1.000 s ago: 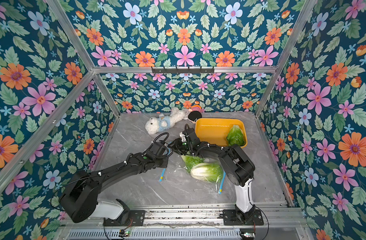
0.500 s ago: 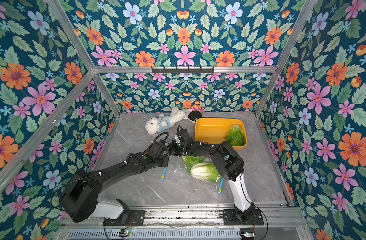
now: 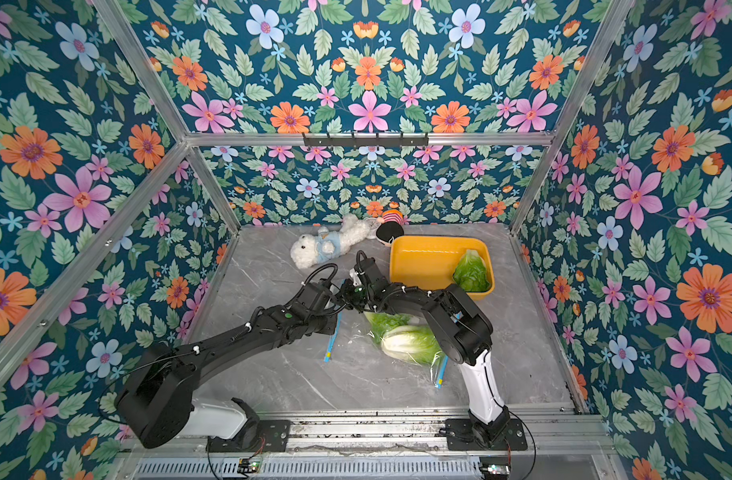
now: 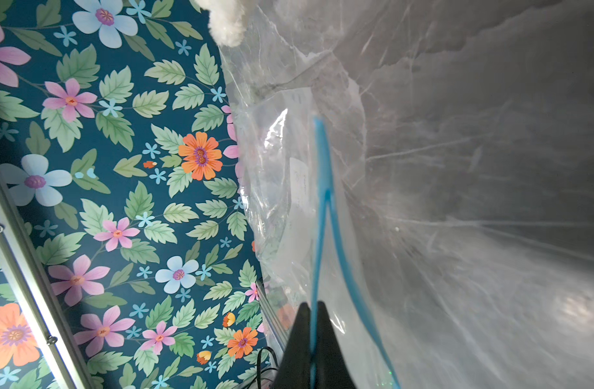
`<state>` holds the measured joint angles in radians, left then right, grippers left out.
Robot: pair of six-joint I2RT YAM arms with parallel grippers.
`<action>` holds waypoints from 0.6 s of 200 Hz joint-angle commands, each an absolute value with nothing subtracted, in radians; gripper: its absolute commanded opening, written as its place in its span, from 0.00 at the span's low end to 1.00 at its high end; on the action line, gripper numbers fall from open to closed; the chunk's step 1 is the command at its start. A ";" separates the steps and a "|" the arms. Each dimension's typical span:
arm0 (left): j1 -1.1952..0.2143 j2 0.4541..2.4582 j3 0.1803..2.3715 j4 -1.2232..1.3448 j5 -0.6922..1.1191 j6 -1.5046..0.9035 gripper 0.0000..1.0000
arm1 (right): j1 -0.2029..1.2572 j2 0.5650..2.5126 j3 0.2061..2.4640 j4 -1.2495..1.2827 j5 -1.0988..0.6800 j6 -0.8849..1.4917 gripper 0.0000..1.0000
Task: Put the chinese cabbages into a zipper bag and zip it
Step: Pick up the zipper food storage bag at the center of the board.
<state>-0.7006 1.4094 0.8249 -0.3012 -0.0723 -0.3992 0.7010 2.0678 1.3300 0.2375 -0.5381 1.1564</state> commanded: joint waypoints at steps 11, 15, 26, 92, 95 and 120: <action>-0.709 1.441 0.848 -0.300 -0.111 -0.379 0.45 | 0.706 2.045 1.327 0.274 -0.515 1.198 0.00; -0.710 1.445 0.852 -0.300 -0.118 -0.380 0.46 | 0.705 2.042 1.325 0.275 -0.513 1.199 0.00; -0.709 1.456 0.857 -0.283 -0.126 -0.374 0.45 | 0.707 2.033 1.318 0.279 -0.505 1.202 0.00; -0.709 1.416 0.865 -0.308 -0.269 -0.390 0.10 | 0.706 1.996 1.303 0.248 -0.481 1.182 0.00; -0.709 1.417 0.864 -0.309 -0.271 -0.389 0.09 | 0.707 1.995 1.303 0.250 -0.479 1.182 0.00; -0.707 1.434 0.895 -0.340 -0.285 -0.379 0.00 | 0.706 1.974 1.305 0.235 -0.477 1.167 0.00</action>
